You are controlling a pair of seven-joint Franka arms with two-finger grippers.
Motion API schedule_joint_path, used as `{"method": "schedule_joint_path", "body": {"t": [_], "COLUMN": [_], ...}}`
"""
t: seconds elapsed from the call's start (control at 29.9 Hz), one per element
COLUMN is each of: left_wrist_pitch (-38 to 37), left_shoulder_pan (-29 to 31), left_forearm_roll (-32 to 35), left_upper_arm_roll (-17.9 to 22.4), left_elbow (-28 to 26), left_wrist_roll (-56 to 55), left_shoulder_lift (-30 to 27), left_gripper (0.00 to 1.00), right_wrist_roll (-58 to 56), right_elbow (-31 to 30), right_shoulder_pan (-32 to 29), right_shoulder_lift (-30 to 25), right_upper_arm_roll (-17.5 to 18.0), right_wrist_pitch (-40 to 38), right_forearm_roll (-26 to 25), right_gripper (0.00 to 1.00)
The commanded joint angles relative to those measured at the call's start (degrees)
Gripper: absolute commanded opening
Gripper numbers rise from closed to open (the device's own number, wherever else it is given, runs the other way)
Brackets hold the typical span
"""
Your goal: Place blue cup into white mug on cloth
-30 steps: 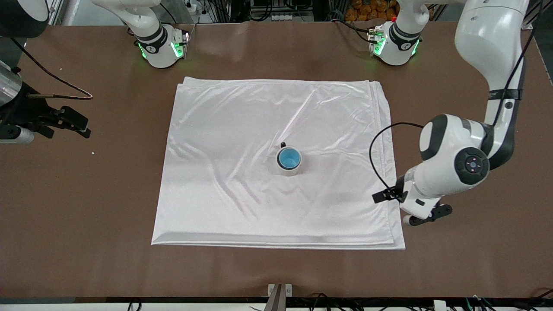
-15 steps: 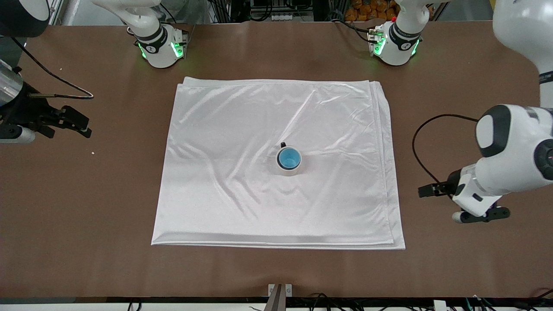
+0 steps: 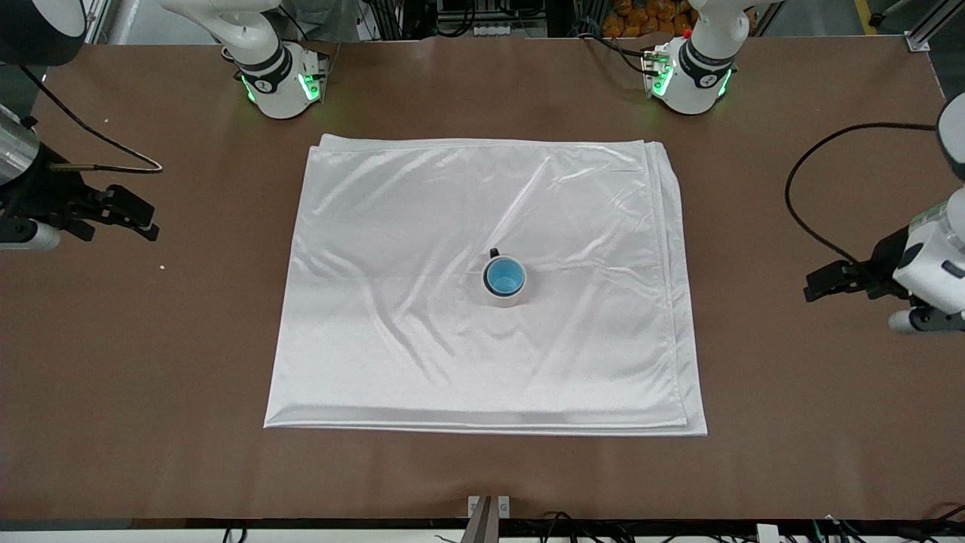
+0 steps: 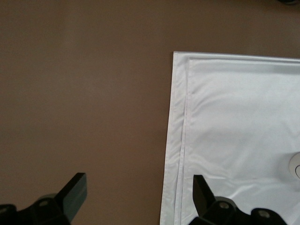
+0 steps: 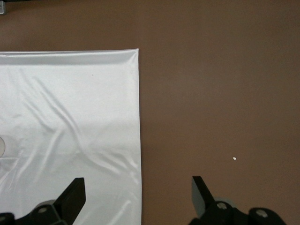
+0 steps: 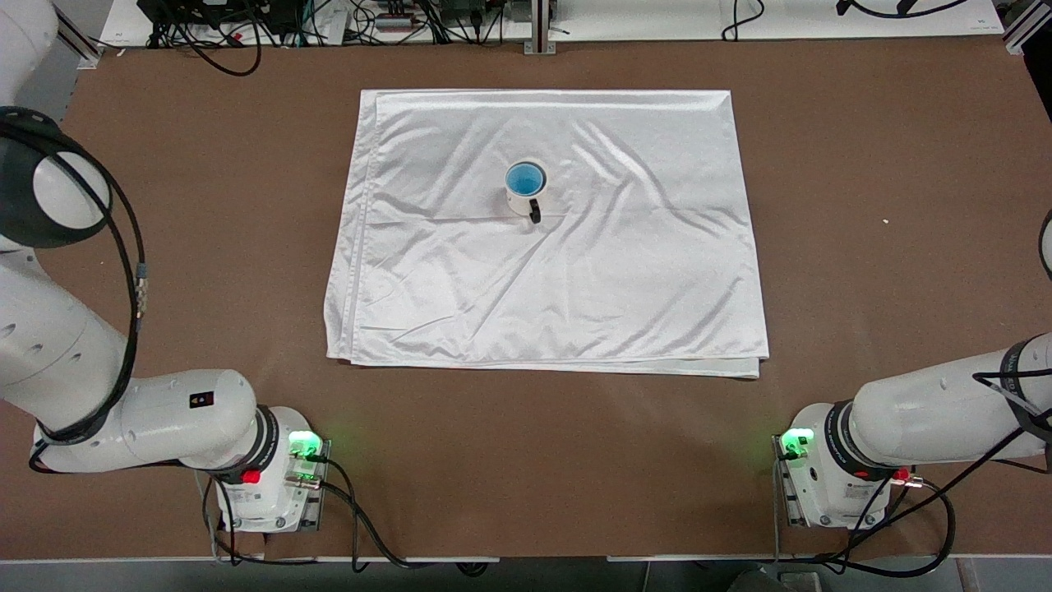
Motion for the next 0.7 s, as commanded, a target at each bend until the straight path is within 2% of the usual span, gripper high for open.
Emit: {"method": "schedule_joint_path", "body": {"t": [0.0, 0.27, 0.43, 0.67], "left_wrist_pitch": [-0.9, -3.0, -8.5, -10.2], "left_shoulder_pan": [0.3, -0.4, -0.6, -1.0], "left_forearm_roll": [1.1, 0.4, -1.4, -1.9], "left_upper_arm_roll": [-0.2, -0.2, -0.1, -0.1], "left_elbow": [-8.2, -11.3, -11.3, -11.5], "left_wrist_roll": [4.5, 4.5, 4.6, 4.8], "left_shoulder_lift": [-10.8, -17.3, -17.9, -17.8], "left_gripper": [1.00, 1.00, 1.00, 1.00], "right_wrist_roll": [-0.8, -0.7, -0.8, -0.9], "right_elbow": [-1.2, -1.2, -1.2, -1.1], "right_shoulder_pan": [1.3, 1.2, 1.2, 1.0], "right_shoulder_lift": [-1.6, -1.5, -1.4, -1.5], "right_upper_arm_roll": [-1.6, -1.5, -1.5, -1.6], "right_wrist_pitch": [0.3, 0.4, 0.4, 0.2], "right_forearm_roll": [0.2, 0.2, 0.1, 0.0], "right_gripper": [1.00, 1.00, 1.00, 1.00]}}
